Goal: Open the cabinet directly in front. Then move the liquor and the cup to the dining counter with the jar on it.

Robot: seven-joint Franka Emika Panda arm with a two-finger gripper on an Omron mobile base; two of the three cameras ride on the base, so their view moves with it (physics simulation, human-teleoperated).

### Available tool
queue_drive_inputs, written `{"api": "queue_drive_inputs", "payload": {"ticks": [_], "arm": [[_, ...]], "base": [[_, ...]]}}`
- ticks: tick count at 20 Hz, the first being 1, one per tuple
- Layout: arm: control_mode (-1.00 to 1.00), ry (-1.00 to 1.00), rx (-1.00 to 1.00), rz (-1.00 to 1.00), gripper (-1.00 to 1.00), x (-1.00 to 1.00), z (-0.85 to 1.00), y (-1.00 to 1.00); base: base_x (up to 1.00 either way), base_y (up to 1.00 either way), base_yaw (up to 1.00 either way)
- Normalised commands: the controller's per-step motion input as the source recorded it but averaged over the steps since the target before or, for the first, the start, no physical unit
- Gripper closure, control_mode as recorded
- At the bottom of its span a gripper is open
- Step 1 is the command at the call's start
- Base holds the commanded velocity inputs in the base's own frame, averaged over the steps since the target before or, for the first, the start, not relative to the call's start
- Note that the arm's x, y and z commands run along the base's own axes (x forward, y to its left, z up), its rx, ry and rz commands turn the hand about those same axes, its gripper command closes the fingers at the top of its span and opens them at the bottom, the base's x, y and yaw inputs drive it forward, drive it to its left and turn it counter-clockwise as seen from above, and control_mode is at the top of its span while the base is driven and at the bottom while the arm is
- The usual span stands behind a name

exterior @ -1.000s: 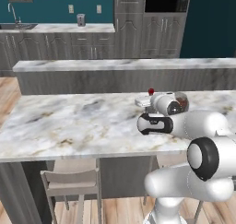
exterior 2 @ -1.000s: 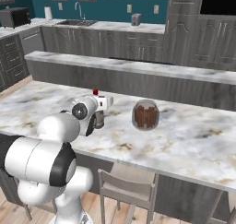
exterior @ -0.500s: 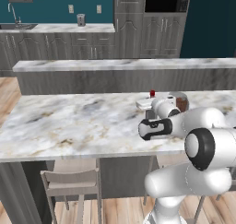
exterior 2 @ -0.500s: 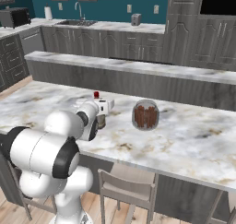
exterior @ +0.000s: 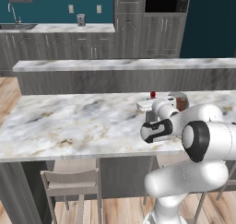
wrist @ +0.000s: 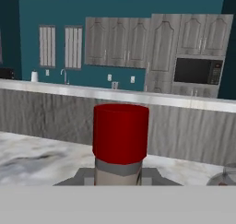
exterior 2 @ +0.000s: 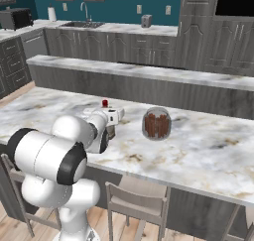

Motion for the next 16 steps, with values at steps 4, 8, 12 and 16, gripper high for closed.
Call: {"api": "queue_drive_inputs", "payload": {"ticks": [4,8,12,16], "arm": [[-1.00,0.00,-0.01,0.00,1.00,0.03,-0.08,0.00],[-1.00,-0.02,-0.03,0.00,1.00,0.11,-0.21,0.00],[-1.00,-0.04,-0.05,0.00,1.00,0.00,-0.31,0.00],[-1.00,-0.05,-0.04,0.00,1.00,0.00,-0.31,0.00]], "base": [[0.00,0.00,0.00],[0.00,0.00,0.00],[0.00,0.00,0.00],[0.00,0.00,0.00]]}}
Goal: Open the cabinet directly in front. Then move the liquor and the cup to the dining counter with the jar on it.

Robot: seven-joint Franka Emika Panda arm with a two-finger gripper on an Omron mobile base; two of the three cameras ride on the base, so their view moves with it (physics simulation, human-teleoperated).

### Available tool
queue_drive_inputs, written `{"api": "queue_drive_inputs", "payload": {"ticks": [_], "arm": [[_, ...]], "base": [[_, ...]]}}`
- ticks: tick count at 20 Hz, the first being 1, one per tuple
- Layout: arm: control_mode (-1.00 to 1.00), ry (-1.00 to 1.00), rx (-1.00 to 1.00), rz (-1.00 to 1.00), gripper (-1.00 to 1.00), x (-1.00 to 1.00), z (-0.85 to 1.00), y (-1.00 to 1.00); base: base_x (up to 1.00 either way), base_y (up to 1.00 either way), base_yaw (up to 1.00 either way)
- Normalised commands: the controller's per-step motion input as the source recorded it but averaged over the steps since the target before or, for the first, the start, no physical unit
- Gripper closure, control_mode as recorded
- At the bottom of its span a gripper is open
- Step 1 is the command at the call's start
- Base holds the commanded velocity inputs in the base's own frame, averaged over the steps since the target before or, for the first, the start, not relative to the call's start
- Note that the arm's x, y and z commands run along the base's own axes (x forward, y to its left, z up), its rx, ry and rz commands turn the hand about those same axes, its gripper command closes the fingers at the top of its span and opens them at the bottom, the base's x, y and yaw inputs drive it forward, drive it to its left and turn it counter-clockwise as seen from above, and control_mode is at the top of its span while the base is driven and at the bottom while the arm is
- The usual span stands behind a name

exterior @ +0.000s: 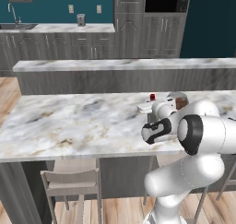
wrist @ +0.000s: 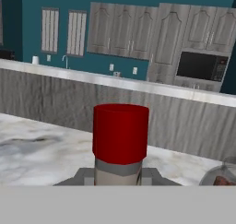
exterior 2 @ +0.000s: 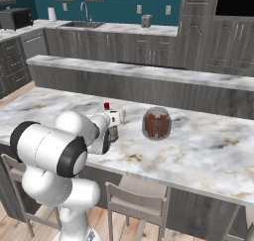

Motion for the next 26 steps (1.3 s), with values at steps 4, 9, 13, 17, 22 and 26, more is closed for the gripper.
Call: {"api": "queue_drive_inputs", "payload": {"ticks": [4,9,13,17,22,26], "arm": [[-1.00,-0.09,0.00,0.00,1.00,0.00,-0.28,0.00],[-1.00,-0.14,0.02,0.00,1.00,-0.04,-0.22,-0.10],[-1.00,-0.12,0.08,0.00,1.00,-0.14,-0.12,-0.13],[-1.00,-0.04,0.05,0.00,1.00,-0.07,-0.04,-0.02],[-1.00,0.00,0.00,0.00,1.00,0.00,0.00,0.00],[-1.00,0.00,0.00,0.00,-1.00,0.00,0.00,0.00]], "base": [[0.00,0.00,0.00],[0.00,0.00,0.00],[0.00,0.00,0.00],[0.00,0.00,0.00],[0.00,0.00,0.00],[0.00,0.00,0.00]]}}
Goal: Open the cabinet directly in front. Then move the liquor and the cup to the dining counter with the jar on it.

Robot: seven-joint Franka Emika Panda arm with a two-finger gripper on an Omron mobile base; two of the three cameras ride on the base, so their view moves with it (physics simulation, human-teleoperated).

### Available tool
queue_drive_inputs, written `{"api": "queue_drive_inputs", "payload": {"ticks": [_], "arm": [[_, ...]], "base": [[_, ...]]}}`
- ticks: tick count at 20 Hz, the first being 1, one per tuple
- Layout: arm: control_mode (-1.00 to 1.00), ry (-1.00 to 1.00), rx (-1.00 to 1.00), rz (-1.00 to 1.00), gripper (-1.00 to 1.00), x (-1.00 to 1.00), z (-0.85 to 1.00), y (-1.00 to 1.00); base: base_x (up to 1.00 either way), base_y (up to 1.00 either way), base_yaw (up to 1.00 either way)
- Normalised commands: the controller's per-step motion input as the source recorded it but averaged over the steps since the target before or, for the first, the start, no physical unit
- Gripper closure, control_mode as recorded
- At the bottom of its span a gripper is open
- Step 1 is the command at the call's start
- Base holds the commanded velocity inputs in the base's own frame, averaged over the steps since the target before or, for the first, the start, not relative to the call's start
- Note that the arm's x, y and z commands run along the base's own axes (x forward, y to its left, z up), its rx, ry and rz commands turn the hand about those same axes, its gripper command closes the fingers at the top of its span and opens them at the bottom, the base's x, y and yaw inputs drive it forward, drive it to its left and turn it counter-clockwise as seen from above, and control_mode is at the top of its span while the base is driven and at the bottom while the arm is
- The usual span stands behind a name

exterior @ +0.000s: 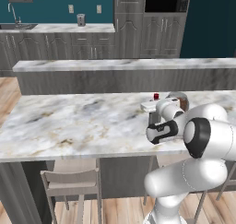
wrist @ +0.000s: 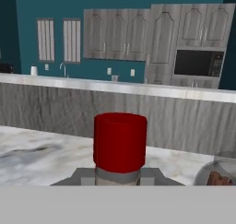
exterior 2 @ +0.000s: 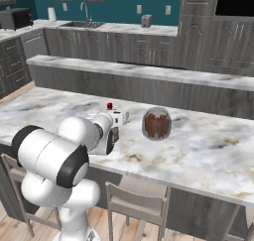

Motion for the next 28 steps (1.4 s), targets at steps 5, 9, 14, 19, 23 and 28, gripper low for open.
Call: {"api": "queue_drive_inputs", "payload": {"ticks": [5,9,14,19,23,28], "arm": [[-1.00,0.00,0.00,0.00,-1.00,0.00,0.00,0.00],[-1.00,0.02,0.00,-0.03,-1.00,0.00,0.19,0.00],[-1.00,0.12,0.03,-0.14,-1.00,-0.15,0.75,0.00],[-1.00,0.26,0.08,-0.17,-1.00,-0.73,1.00,0.00],[-1.00,0.42,0.09,-0.16,-1.00,-0.98,1.00,0.00],[-1.00,0.49,0.08,-0.05,-1.00,-1.00,1.00,0.05]], "base": [[0.00,0.00,0.00],[0.00,0.00,0.00],[0.00,0.00,0.00],[0.00,0.00,0.00],[0.00,0.00,0.00],[0.00,0.00,0.00]]}}
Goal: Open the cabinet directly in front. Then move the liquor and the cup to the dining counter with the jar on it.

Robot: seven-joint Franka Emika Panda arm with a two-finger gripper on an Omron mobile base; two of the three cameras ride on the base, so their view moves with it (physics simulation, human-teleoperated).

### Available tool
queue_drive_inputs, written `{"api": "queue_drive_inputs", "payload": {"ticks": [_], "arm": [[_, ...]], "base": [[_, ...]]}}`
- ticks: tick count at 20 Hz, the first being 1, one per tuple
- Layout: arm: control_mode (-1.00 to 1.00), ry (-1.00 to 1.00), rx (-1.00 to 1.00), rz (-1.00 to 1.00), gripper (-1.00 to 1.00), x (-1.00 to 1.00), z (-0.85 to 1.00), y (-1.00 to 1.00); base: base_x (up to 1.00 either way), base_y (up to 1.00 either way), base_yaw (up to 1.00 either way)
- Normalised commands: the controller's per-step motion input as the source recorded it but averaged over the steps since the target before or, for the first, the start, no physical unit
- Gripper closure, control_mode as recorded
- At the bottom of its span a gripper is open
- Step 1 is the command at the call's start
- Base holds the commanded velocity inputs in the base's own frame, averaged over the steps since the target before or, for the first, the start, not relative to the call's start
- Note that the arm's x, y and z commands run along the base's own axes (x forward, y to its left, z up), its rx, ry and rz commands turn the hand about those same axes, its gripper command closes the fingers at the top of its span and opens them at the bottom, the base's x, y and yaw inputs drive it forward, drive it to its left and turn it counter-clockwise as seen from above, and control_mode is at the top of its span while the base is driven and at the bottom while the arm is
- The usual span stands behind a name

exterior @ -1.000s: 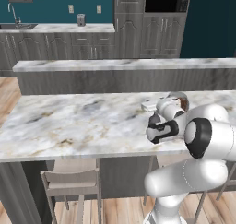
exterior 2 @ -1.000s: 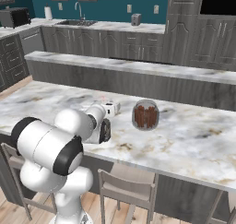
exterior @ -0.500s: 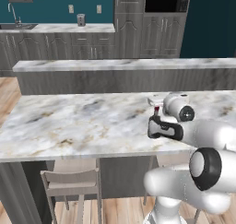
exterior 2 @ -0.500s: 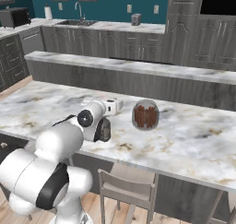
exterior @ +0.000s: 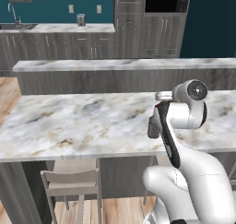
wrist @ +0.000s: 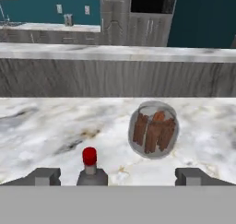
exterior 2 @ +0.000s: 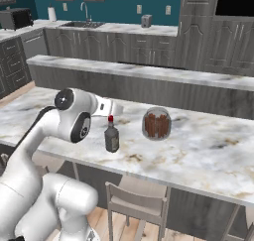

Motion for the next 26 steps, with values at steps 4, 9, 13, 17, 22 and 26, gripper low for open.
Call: {"api": "queue_drive_inputs", "payload": {"ticks": [4,9,13,17,22,26], "arm": [[-1.00,0.39,0.01,0.00,-1.00,-1.00,0.86,0.28],[-1.00,-0.03,-0.03,0.06,-1.00,-0.61,0.03,0.26],[-1.00,0.00,0.00,0.00,-1.00,0.00,0.00,0.00],[-1.00,-0.10,-0.07,0.00,-1.00,-0.12,0.00,0.24],[-1.00,-0.23,-0.15,0.00,-1.00,-0.15,0.00,0.44],[-1.00,0.00,0.00,0.00,-1.00,0.00,0.00,0.00]], "base": [[0.00,0.00,0.00],[0.00,0.00,0.00],[0.00,0.00,0.00],[0.00,0.00,0.00],[0.00,0.00,0.00],[0.00,0.00,0.00]]}}
